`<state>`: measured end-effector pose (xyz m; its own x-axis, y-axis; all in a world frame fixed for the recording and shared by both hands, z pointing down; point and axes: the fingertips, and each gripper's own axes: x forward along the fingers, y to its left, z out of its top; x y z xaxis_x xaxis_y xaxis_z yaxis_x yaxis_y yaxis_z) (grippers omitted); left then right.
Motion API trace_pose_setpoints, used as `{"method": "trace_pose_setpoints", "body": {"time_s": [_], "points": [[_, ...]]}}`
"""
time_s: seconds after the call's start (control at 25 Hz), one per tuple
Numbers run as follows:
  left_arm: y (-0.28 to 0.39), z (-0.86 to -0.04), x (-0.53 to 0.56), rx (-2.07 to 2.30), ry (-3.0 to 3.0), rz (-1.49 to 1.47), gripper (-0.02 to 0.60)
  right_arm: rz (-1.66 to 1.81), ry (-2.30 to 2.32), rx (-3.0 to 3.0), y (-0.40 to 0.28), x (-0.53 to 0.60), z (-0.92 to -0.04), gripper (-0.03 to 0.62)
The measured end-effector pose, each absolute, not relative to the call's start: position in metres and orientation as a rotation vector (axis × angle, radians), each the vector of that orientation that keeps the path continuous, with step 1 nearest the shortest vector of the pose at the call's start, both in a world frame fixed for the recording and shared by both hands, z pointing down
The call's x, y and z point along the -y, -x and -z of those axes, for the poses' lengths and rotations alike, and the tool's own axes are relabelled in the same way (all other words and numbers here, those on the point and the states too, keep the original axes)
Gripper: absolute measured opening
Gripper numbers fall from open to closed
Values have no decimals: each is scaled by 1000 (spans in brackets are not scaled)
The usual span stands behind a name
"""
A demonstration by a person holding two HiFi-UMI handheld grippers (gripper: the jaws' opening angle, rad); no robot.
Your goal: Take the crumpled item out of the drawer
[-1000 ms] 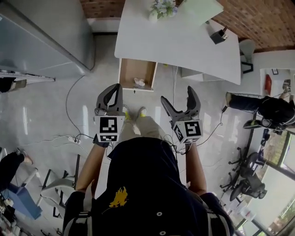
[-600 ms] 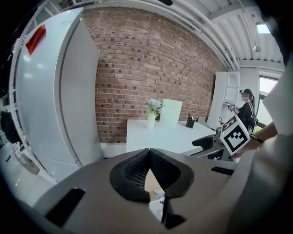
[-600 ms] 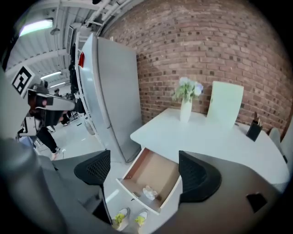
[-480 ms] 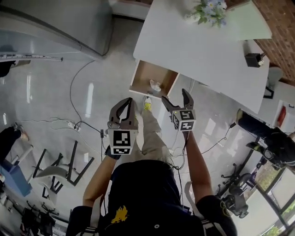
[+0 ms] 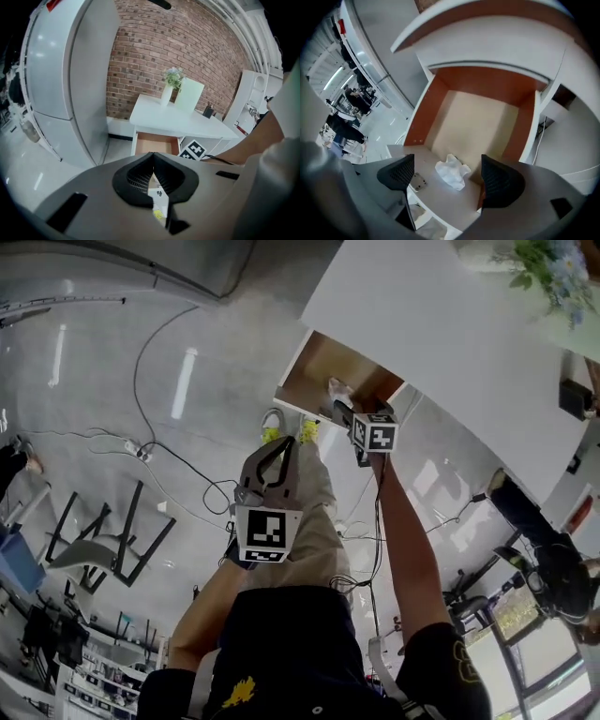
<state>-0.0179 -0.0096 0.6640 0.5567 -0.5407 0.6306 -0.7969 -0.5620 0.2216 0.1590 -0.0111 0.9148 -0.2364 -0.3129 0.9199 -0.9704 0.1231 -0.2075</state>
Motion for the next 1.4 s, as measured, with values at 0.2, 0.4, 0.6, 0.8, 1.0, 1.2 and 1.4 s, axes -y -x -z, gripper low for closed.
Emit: {"method": "trace_pose_setpoints", "body": {"time_s": [0.2, 0.4, 0.6, 0.8, 1.0, 1.2, 1.4], "points": [[22, -684, 4, 1110, -2230, -663, 18, -1188, -1180, 1596, -142, 18, -974, 469], [32, -690, -2, 1136, -2198, -664, 18, -953, -1043, 1502, -133, 14, -992, 108], [38, -665, 4, 1159, -2236, -655, 18, -906, -1122, 1512, -140, 13, -941, 32], [33, -602, 19, 1156, -2333, -638, 18, -908, -1243, 1688, -139, 15, -820, 31], [29, -530, 47, 1175, -2453, -601, 18, -835, -1424, 1853, -145, 32, -679, 29], [15, -471, 57, 1153, -2545, -587, 18, -762, -1674, 1994, -158, 47, -528, 29], [-21, -395, 81, 1138, -2723, -532, 18, -550, -1853, 2113, -185, 56, -396, 28]]}}
